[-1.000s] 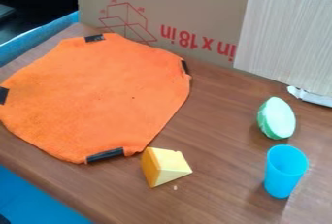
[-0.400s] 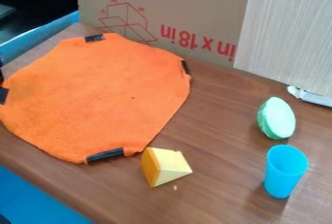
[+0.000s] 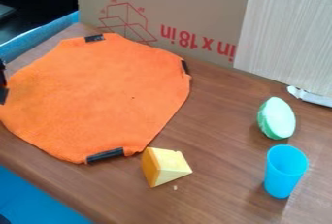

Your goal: Fold the cloth from bottom left to top right

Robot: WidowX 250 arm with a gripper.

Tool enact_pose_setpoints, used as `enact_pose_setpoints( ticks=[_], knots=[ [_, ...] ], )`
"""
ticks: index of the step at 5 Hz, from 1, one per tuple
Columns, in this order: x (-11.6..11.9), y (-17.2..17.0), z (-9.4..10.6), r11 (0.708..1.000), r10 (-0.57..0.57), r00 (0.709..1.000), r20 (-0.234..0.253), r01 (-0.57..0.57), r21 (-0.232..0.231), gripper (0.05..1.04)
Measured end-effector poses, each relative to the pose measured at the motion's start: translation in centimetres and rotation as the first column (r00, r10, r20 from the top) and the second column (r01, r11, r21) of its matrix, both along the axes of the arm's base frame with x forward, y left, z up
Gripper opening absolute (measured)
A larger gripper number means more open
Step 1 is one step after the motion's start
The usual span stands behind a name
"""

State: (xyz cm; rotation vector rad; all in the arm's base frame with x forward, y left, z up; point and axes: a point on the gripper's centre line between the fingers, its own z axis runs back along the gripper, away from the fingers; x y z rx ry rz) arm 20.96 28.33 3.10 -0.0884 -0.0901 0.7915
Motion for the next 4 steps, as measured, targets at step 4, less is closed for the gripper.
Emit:
enact_pose_setpoints(
  ticks=[4],
  knots=[
    [1.3,-0.9,-1.8,1.0,0.005,0.997,-0.08,-0.006,-0.016,0.945]
  ],
)
